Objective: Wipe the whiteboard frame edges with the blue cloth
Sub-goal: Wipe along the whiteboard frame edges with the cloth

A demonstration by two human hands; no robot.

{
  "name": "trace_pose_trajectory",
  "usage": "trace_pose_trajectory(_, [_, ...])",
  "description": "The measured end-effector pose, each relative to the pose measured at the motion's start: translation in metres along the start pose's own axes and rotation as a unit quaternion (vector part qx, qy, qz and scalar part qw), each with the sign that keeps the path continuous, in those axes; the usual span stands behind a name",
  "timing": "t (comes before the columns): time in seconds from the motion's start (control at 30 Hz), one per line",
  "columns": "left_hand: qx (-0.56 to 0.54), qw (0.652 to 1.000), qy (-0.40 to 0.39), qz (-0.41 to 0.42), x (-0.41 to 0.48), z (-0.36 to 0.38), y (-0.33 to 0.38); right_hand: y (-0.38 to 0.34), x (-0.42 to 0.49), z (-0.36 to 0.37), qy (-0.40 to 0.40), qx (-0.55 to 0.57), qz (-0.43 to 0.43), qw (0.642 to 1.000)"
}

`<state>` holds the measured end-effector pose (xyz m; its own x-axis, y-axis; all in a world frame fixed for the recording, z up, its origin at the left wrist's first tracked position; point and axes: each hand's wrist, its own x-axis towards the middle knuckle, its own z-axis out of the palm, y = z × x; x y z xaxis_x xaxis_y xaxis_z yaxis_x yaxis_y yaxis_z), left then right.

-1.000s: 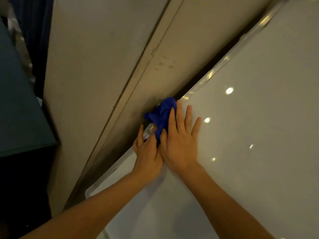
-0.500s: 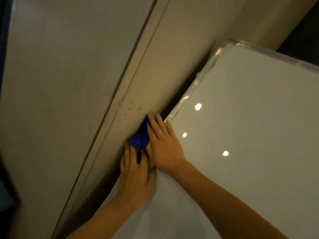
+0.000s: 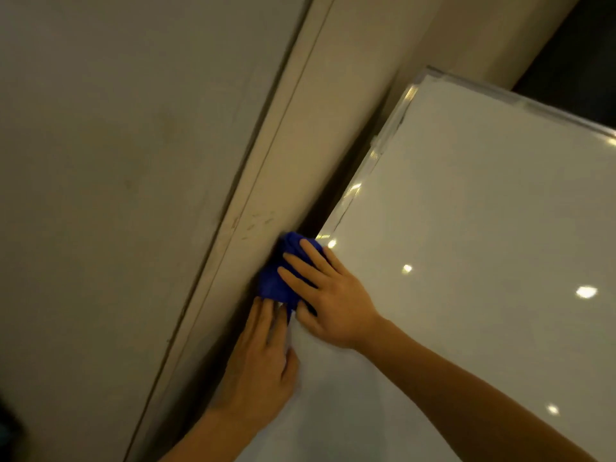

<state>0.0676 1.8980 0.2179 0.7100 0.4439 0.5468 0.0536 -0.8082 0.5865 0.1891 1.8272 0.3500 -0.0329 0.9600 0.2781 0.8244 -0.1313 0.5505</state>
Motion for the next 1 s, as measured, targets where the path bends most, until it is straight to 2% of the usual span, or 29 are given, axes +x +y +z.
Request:
trace_pose_trajectory(0.07, [-0.004, 1.000, 0.007, 0.011, 0.010, -0.008, 0.004, 0.010, 0.004, -0.007, -0.001, -0.058, 0.013, 0.998])
trace_pose_trajectory(0.13, [-0.013, 1.000, 0.006, 0.026, 0.018, -0.016, 0.015, 0.016, 0.011, -0.014, -0.039, -0.109, 0.020, 0.993])
trace_pose_trajectory(0.23, [-0.017, 0.998, -0.004, 0.053, 0.041, -0.027, 0.026, 0.053, 0.034, -0.037, -0.054, -0.184, 0.119, 0.974])
trace_pose_trajectory(0.3, [-0.033, 0.998, 0.002, 0.051, 0.060, -0.031, 0.032, 0.083, 0.048, -0.061, -0.042, -0.207, 0.195, 0.958])
trace_pose_trajectory(0.37, [-0.032, 0.999, 0.006, 0.035, 0.080, -0.036, 0.041, 0.100, 0.057, -0.071, -0.030, -0.200, 0.226, 0.953])
trace_pose_trajectory(0.47, [-0.002, 1.000, 0.026, 0.013, 0.103, -0.034, 0.053, 0.096, 0.053, -0.061, -0.070, -0.153, 0.095, 0.981])
trace_pose_trajectory(0.53, [0.012, 1.000, 0.021, -0.009, 0.114, -0.025, 0.060, 0.107, 0.055, -0.066, -0.081, -0.166, 0.036, 0.982])
trace_pose_trajectory(0.57, [0.018, 0.999, 0.019, -0.024, 0.119, -0.020, 0.065, 0.122, 0.062, -0.073, -0.057, -0.188, 0.046, 0.979])
trace_pose_trajectory(0.63, [0.001, 0.998, 0.019, -0.054, 0.129, -0.010, 0.071, 0.151, 0.082, -0.095, -0.005, -0.206, 0.133, 0.970])
trace_pose_trajectory(0.7, [0.009, 0.996, 0.032, -0.078, 0.139, -0.008, 0.086, 0.161, 0.091, -0.103, 0.027, -0.150, 0.207, 0.966])
trace_pose_trajectory(0.73, [0.024, 0.996, 0.056, -0.069, 0.145, -0.008, 0.095, 0.158, 0.090, -0.098, 0.032, -0.116, 0.182, 0.976])
trace_pose_trajectory(0.77, [0.025, 0.996, 0.068, -0.052, 0.149, -0.007, 0.099, 0.150, 0.085, -0.088, 0.019, -0.110, 0.117, 0.987])
trace_pose_trajectory(0.83, [0.030, 0.995, 0.086, -0.042, 0.150, -0.002, 0.104, 0.141, 0.066, -0.076, -0.036, -0.151, -0.013, 0.988])
trace_pose_trajectory(0.87, [0.030, 0.995, 0.083, -0.044, 0.151, -0.001, 0.105, 0.152, 0.063, -0.085, -0.043, -0.183, -0.035, 0.982])
trace_pose_trajectory(0.93, [0.042, 0.993, 0.089, -0.064, 0.156, 0.005, 0.109, 0.190, 0.070, -0.111, -0.024, -0.227, 0.041, 0.973])
trace_pose_trajectory(1.0, [0.051, 0.992, 0.090, -0.075, 0.160, 0.011, 0.112, 0.211, 0.073, -0.127, -0.023, -0.214, 0.134, 0.967])
